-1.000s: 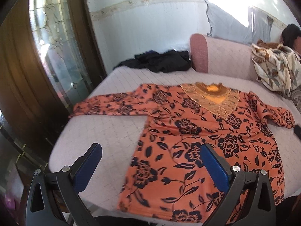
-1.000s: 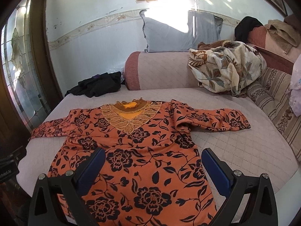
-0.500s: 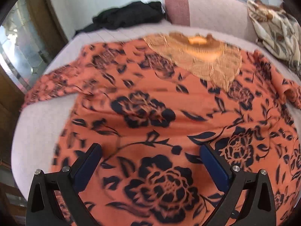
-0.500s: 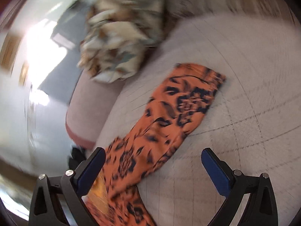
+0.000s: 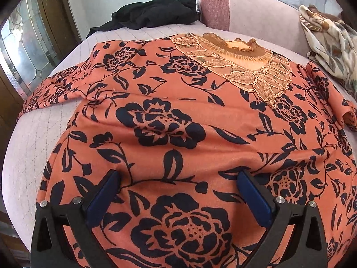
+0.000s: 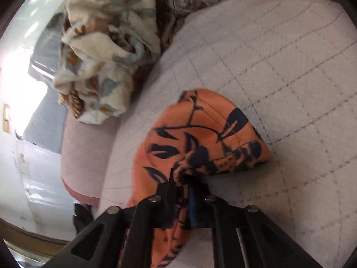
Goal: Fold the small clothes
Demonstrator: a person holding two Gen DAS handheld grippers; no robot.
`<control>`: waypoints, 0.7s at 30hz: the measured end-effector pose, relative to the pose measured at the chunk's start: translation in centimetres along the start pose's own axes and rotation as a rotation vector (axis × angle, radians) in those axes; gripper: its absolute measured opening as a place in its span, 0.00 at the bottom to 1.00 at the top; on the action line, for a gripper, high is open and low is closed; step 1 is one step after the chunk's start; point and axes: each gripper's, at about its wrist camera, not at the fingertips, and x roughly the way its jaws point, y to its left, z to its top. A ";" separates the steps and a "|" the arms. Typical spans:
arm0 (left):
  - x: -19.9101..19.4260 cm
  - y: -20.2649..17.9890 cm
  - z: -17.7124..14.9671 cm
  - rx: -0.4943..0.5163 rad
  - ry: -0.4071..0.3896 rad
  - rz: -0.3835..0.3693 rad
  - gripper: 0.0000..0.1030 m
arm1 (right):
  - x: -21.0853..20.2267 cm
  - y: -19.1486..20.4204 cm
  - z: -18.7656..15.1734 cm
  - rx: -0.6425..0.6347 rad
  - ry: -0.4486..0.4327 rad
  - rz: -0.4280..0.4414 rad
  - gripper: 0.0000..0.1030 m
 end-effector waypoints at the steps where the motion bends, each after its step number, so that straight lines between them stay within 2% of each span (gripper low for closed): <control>1: 0.0 0.0 0.0 0.004 0.001 0.000 1.00 | 0.0 -0.2 -0.1 0.010 -0.024 0.020 0.08; 3: -0.1 0.0 0.2 0.017 0.013 -0.004 1.00 | -0.7 0.3 -0.2 0.006 -0.042 0.023 0.08; 5: -0.2 0.1 0.5 0.020 0.032 -0.007 1.00 | -2.3 1.9 -0.5 -0.043 -0.090 0.067 0.08; 8: -1.0 0.9 0.9 -0.011 0.012 0.008 1.00 | -5.7 5.2 -1.6 -0.127 -0.156 0.163 0.08; 11: -2.2 2.8 1.5 -0.066 -0.025 0.038 1.00 | -8.8 9.5 -4.4 -0.234 -0.166 0.276 0.08; 13: -2.9 4.3 1.9 -0.101 -0.062 0.077 1.00 | -10.4 12.8 -7.6 -0.329 -0.148 0.351 0.08; 16: -3.5 6.9 2.3 -0.149 -0.093 0.146 1.00 | -10.9 18.1 -13.6 -0.488 -0.089 0.420 0.08; 19: -3.7 9.9 2.4 -0.212 -0.098 0.190 1.00 | -8.9 22.5 -20.1 -0.576 0.024 0.479 0.07; 21: -3.7 12.0 2.4 -0.262 -0.091 0.207 1.00 | -7.1 24.4 -24.0 -0.605 0.095 0.488 0.08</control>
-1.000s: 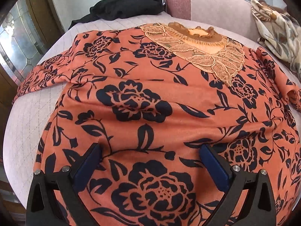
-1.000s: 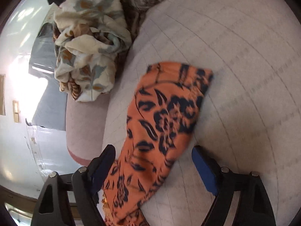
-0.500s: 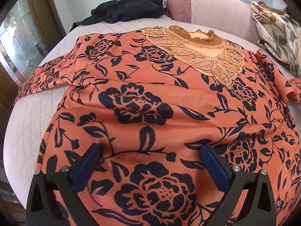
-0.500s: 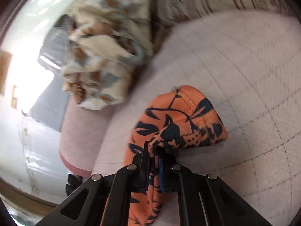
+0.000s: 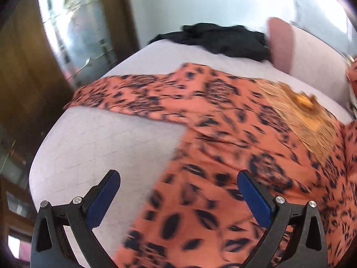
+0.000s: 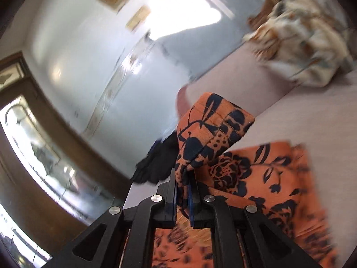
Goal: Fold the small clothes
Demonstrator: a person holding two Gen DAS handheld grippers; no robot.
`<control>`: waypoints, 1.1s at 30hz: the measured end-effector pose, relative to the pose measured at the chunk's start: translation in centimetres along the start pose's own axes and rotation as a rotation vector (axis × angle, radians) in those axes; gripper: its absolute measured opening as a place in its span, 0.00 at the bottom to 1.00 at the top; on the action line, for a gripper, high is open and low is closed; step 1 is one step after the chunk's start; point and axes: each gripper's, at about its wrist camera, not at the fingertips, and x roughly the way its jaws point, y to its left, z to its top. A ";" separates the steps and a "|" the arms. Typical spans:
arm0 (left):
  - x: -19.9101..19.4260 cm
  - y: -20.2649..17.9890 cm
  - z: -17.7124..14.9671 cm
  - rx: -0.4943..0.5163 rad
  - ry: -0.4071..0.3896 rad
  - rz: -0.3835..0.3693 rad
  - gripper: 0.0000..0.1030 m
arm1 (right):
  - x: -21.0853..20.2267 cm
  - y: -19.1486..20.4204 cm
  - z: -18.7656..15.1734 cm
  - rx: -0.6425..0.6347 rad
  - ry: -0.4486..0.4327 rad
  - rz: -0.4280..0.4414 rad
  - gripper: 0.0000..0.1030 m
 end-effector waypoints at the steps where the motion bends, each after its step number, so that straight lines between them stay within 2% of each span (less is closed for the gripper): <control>1: 0.2 0.8 0.2 -0.022 0.003 0.010 1.00 | 2.3 1.3 -1.4 0.003 0.052 0.020 0.08; 3: 0.8 2.4 0.8 -0.065 0.012 0.030 1.00 | 5.4 3.5 -4.2 -0.014 0.127 0.033 0.07; 7: 2.2 5.4 1.8 -0.158 0.056 0.053 1.00 | 10.9 6.5 -10.6 -0.120 0.301 -0.049 0.15; 9: 2.8 6.9 2.2 -0.219 0.083 0.050 1.00 | 13.5 6.7 -13.0 -0.137 0.433 -0.075 0.27; 10: 2.9 7.5 2.3 -0.247 0.093 0.045 1.00 | 14.4 6.8 -14.5 -0.151 0.504 -0.086 0.40; 11: 3.0 8.2 2.4 -0.276 0.101 0.037 1.00 | 14.8 6.8 -15.5 -0.169 0.551 -0.094 0.60; 12: 3.2 9.2 2.6 -0.313 0.108 0.033 1.00 | 15.0 6.7 -16.2 -0.189 0.578 -0.083 0.65; 15: 3.7 11.6 2.9 -0.408 0.125 0.045 1.00 | 13.4 6.6 -16.7 -0.232 0.545 -0.045 0.66; 17: 4.1 13.5 2.9 -0.490 0.143 0.038 1.00 | 12.5 6.6 -16.0 -0.215 0.512 -0.019 0.66; 20: 4.4 16.3 2.5 -0.600 0.151 0.048 1.00 | 11.6 6.2 -15.1 -0.197 0.458 -0.049 0.65; 21: 4.5 17.2 2.4 -0.629 0.154 0.066 1.00 | 12.1 6.3 -15.2 -0.202 0.464 -0.073 0.64; 22: 4.8 18.1 2.2 -0.659 0.158 0.083 1.00 | 13.2 6.1 -15.6 -0.210 0.508 -0.113 0.62; 23: 5.0 19.0 2.1 -0.686 0.163 0.094 1.00 | 14.5 5.7 -16.6 -0.236 0.592 -0.161 0.58; 24: 5.3 19.9 1.9 -0.714 0.172 0.108 1.00 | 15.6 5.9 -17.6 -0.288 0.638 -0.216 0.53; 25: 5.6 20.9 1.6 -0.747 0.183 0.119 1.00 | 15.5 6.7 -17.9 -0.356 0.615 -0.239 0.52; 27: 6.1 22.8 1.0 -0.816 0.202 0.130 1.00 | 15.4 8.2 -17.6 -0.415 0.631 -0.260 0.52; 31: 6.0 25.4 0.1 -0.913 0.189 0.183 1.00 | 14.9 11.6 -16.6 -0.390 0.580 -0.183 0.52; 33: 5.6 26.2 -0.3 -0.942 0.172 0.224 1.00 | 15.4 14.2 -17.4 -0.429 0.585 -0.133 0.57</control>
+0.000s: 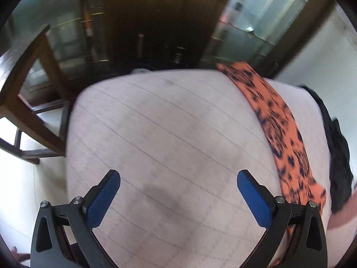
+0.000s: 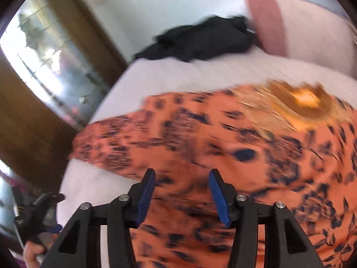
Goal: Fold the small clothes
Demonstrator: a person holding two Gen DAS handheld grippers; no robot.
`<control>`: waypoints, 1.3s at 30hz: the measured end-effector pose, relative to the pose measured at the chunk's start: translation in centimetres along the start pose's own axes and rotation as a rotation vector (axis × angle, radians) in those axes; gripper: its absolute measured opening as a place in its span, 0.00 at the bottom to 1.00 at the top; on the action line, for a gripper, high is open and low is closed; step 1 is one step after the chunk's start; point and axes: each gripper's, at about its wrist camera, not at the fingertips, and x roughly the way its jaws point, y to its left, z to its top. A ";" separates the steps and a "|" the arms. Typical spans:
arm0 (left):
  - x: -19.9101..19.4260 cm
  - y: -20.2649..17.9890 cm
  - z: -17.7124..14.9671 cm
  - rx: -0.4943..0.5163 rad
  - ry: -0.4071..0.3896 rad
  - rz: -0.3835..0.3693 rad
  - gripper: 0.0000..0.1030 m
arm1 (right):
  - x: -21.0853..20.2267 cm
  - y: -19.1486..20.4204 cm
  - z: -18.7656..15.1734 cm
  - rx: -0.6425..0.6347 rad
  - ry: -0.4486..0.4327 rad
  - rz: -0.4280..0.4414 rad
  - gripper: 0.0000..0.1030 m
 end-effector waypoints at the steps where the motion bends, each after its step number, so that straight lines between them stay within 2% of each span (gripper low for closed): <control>1: -0.1 0.3 0.3 -0.012 -0.018 0.012 1.00 | 0.4 1.8 0.4 -0.037 0.004 0.018 0.63; 5: -0.7 2.0 1.5 -0.081 -0.098 0.083 1.00 | 3.5 9.0 0.9 -0.187 0.059 0.056 0.64; 9: -1.1 4.9 2.5 -0.241 -0.160 0.141 1.00 | 6.6 16.2 1.3 -0.345 0.121 0.066 0.64; 12: -0.8 6.6 3.3 -0.325 -0.156 0.166 1.00 | 9.5 21.0 1.1 -0.462 0.181 0.059 0.64; 16: -0.2 8.1 3.8 -0.379 -0.121 0.172 1.00 | 13.5 26.3 0.1 -0.602 0.244 0.023 0.64; 20: 0.1 8.2 3.5 -0.384 -0.099 0.169 1.00 | 17.5 29.7 -1.1 -0.701 0.254 -0.083 0.64; 21: 0.1 7.8 3.3 -0.376 -0.093 0.164 1.00 | 18.5 30.3 -1.3 -0.722 0.244 -0.120 0.64; 24: 0.1 7.0 3.0 -0.350 -0.082 0.154 1.00 | 19.8 31.6 -0.8 -0.728 0.161 -0.152 0.66; 27: 0.1 6.4 2.7 -0.335 -0.076 0.145 1.00 | 21.3 32.4 -0.2 -0.701 0.132 -0.174 0.65; 28: 0.1 6.3 2.7 -0.333 -0.073 0.144 1.00 | 21.7 32.5 0.0 -0.695 0.129 -0.172 0.62; 29: 0.1 6.3 2.7 -0.334 -0.070 0.141 1.00 | 21.9 32.5 0.1 -0.683 0.131 -0.148 0.39; 30: 0.2 6.3 2.7 -0.337 -0.065 0.137 1.00 | 21.9 32.5 0.2 -0.669 0.139 -0.103 0.28; 31: 0.2 6.3 2.7 -0.340 -0.064 0.137 1.00 | 21.6 32.4 0.3 -0.667 0.126 -0.095 0.14; 33: -0.1 6.1 2.7 -0.338 -0.075 0.135 1.00 | 20.5 31.9 0.6 -0.656 0.075 -0.084 0.10; 37: -1.0 5.0 2.3 -0.296 -0.123 0.123 1.00 | 14.5 28.1 3.6 -0.459 -0.033 0.064 0.09; 39: -1.4 4.2 2.1 -0.263 -0.136 0.109 1.00 | 11.0 25.6 5.2 -0.390 -0.100 0.097 0.09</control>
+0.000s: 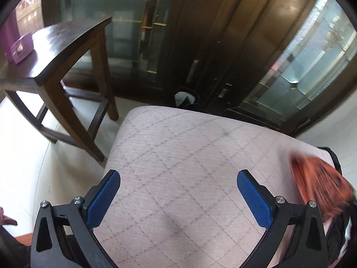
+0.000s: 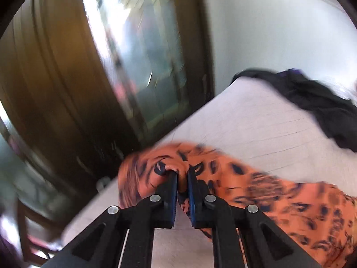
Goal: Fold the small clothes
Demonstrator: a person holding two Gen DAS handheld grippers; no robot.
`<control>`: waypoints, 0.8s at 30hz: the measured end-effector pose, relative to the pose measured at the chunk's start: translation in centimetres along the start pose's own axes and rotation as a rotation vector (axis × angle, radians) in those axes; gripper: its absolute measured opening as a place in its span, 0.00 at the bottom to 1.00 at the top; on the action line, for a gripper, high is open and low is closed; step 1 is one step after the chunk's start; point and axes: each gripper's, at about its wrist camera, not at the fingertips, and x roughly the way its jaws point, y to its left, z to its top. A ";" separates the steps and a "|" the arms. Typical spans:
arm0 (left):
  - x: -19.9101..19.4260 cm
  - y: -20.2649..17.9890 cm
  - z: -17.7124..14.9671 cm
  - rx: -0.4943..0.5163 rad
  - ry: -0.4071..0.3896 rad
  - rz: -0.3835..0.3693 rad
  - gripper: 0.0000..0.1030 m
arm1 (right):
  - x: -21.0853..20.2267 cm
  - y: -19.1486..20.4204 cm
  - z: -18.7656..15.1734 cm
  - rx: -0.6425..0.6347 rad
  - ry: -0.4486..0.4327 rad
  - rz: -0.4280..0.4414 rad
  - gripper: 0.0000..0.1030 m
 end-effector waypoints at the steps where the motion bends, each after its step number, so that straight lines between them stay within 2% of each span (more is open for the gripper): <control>1: -0.2 -0.3 -0.2 0.013 -0.006 -0.006 1.00 | -2.7 -2.0 0.5 0.043 -0.050 -0.002 0.09; 6: -1.6 -2.5 -2.1 0.120 -0.030 -0.064 1.00 | -15.9 -13.1 0.9 0.322 -0.263 0.013 0.09; 8: -2.0 -3.8 -3.2 0.196 -0.026 -0.095 1.00 | -21.5 -18.5 -0.9 0.448 -0.352 0.013 0.09; 10: -2.2 -4.9 -4.2 0.270 -0.024 -0.091 1.00 | -25.7 -23.4 -3.9 0.555 -0.401 -0.038 0.09; 12: -2.2 -5.1 -4.7 0.304 -0.015 -0.073 1.00 | -28.2 -26.5 -6.7 0.598 -0.387 -0.129 0.09; 14: -2.3 -4.6 -4.6 0.267 -0.016 -0.070 1.00 | -28.6 -28.5 -9.3 0.622 -0.310 -0.146 0.13; 15: -2.3 -4.2 -4.5 0.236 -0.021 -0.066 1.00 | -28.2 -28.9 -10.2 0.636 -0.269 -0.122 0.13; 18: -1.9 -3.2 -3.8 0.170 -0.020 -0.046 1.00 | -24.0 -27.1 -10.6 0.627 -0.173 0.048 0.16; 19: -1.8 -3.0 -3.6 0.164 -0.017 -0.047 1.00 | -22.2 -25.9 -10.2 0.610 -0.150 0.095 0.28; 20: -1.8 -3.0 -3.7 0.163 -0.014 -0.048 1.00 | -20.0 -24.4 -9.8 0.588 -0.114 0.146 0.60; 21: -1.6 -3.0 -3.6 0.166 -0.011 -0.047 1.00 | -17.7 -22.9 -9.0 0.574 -0.074 0.190 0.79; 22: -1.5 -3.1 -3.4 0.170 -0.008 -0.045 1.00 | -15.8 -21.6 -8.6 0.569 -0.058 0.235 0.89; 24: -1.3 -3.0 -3.0 0.165 -0.002 -0.048 1.00 | -12.7 -18.0 -7.8 0.532 -0.042 0.286 0.89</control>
